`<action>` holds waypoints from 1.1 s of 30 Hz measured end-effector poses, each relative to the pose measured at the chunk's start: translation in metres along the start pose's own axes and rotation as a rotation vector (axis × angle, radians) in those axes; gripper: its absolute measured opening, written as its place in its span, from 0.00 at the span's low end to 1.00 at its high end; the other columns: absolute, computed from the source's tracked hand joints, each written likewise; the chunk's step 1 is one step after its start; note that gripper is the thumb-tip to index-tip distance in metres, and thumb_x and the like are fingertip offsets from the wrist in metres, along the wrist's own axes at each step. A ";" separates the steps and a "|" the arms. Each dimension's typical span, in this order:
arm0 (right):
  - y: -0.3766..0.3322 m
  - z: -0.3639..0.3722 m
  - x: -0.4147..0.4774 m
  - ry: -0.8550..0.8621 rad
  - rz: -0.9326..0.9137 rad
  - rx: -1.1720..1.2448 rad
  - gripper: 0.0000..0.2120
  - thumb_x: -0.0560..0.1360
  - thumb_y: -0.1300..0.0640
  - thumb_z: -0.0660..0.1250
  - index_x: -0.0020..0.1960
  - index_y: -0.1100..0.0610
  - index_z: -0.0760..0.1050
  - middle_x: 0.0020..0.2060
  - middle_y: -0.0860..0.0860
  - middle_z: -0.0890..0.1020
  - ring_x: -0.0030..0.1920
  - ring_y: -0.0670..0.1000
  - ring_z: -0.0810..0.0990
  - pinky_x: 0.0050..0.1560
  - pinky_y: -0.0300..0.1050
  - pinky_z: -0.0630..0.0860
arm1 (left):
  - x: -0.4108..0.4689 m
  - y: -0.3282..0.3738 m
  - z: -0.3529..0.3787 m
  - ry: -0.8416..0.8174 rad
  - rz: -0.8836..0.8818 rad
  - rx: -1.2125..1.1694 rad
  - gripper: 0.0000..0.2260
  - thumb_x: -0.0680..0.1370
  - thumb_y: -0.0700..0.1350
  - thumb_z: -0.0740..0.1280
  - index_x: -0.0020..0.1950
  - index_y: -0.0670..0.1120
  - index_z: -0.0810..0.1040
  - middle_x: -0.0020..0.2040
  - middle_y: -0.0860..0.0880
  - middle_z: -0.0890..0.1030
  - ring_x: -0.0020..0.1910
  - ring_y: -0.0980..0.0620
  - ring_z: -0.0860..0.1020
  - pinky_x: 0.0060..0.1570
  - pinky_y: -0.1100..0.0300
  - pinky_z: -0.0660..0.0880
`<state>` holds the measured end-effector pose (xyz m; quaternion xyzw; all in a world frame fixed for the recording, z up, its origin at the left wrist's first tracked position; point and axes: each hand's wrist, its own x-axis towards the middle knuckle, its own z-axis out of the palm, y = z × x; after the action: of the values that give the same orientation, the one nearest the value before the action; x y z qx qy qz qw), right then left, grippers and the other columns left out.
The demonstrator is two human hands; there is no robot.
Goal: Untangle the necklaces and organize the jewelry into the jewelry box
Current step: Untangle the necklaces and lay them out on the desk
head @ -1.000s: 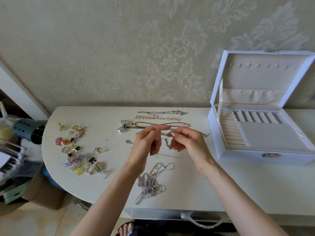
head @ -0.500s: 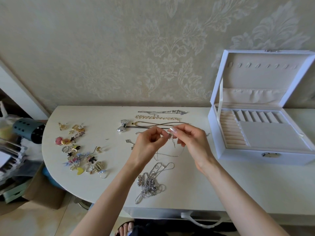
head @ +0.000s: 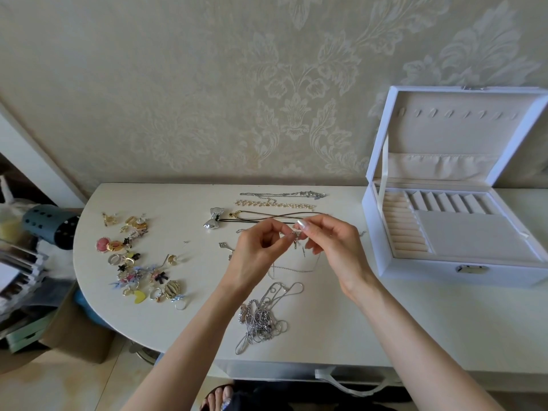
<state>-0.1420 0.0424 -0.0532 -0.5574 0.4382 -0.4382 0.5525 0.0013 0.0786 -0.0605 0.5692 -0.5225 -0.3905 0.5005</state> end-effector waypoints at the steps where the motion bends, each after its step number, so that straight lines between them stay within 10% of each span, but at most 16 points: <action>1: 0.001 0.000 0.000 0.007 0.004 -0.001 0.04 0.75 0.58 0.68 0.45 0.57 0.81 0.34 0.48 0.83 0.33 0.44 0.76 0.35 0.35 0.72 | 0.000 0.000 0.000 0.001 -0.007 -0.003 0.04 0.77 0.40 0.67 0.42 0.42 0.77 0.25 0.56 0.62 0.27 0.56 0.60 0.28 0.64 0.58; 18: 0.001 -0.001 0.000 -0.069 -0.030 -0.048 0.08 0.72 0.70 0.63 0.43 0.58 0.75 0.35 0.49 0.81 0.34 0.45 0.74 0.35 0.33 0.69 | 0.000 0.003 0.003 0.020 -0.046 -0.093 0.05 0.77 0.37 0.65 0.42 0.41 0.77 0.24 0.56 0.72 0.25 0.59 0.64 0.27 0.68 0.62; 27: 0.006 0.002 0.000 -0.045 -0.074 -0.266 0.07 0.65 0.51 0.69 0.40 0.53 0.80 0.41 0.43 0.80 0.34 0.40 0.70 0.38 0.30 0.66 | 0.001 0.000 0.002 0.061 -0.066 -0.119 0.07 0.78 0.38 0.65 0.40 0.44 0.75 0.24 0.54 0.70 0.25 0.58 0.67 0.28 0.69 0.63; 33: 0.007 0.004 0.000 -0.038 -0.106 -0.226 0.02 0.69 0.58 0.72 0.41 0.52 0.83 0.39 0.42 0.81 0.37 0.39 0.72 0.39 0.31 0.67 | 0.000 0.001 0.002 0.046 -0.058 -0.101 0.06 0.78 0.39 0.65 0.41 0.43 0.77 0.25 0.52 0.73 0.27 0.55 0.67 0.27 0.66 0.61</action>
<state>-0.1383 0.0431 -0.0601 -0.6467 0.4442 -0.4038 0.4705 -0.0010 0.0779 -0.0599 0.5670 -0.4739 -0.4173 0.5290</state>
